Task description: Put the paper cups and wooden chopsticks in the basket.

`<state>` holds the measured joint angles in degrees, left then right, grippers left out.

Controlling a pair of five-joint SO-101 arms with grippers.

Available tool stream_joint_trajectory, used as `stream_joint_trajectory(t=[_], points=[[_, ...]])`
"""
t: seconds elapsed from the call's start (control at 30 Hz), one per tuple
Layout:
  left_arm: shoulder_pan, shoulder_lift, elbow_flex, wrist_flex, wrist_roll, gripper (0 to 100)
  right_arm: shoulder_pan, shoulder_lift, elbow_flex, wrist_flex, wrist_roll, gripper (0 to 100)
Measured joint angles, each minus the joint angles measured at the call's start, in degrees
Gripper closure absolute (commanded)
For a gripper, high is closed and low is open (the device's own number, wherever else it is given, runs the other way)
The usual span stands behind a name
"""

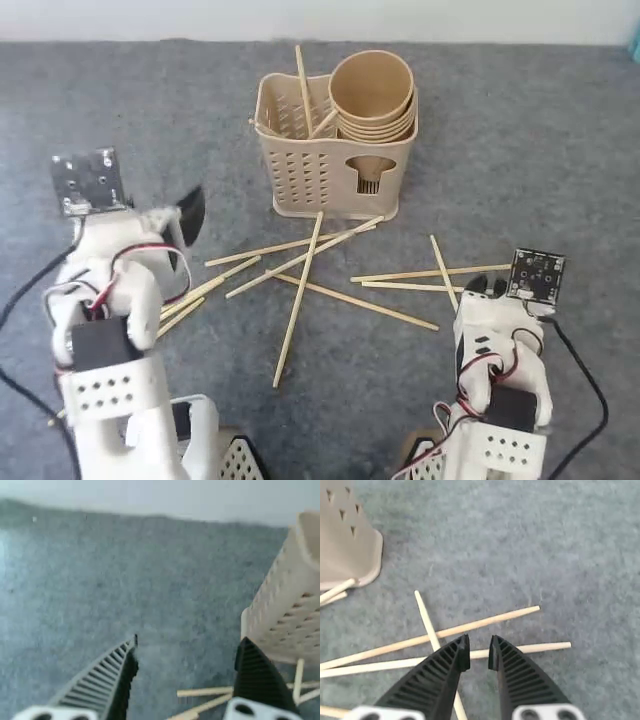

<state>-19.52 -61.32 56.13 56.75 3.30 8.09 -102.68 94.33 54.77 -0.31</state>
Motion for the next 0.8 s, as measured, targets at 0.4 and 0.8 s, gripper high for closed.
stream_joint_trajectory(t=[0.4, 0.8], points=[[-3.3, 0.0, 19.3, -1.7, -2.9, 70, -6.3, 1.8, -6.4, 4.4, 0.0, 91.9], [-3.3, 0.0, 25.6, -9.3, -5.3, 70, -12.7, 46.2, -31.7, 4.2, -1.8, 91.8]])
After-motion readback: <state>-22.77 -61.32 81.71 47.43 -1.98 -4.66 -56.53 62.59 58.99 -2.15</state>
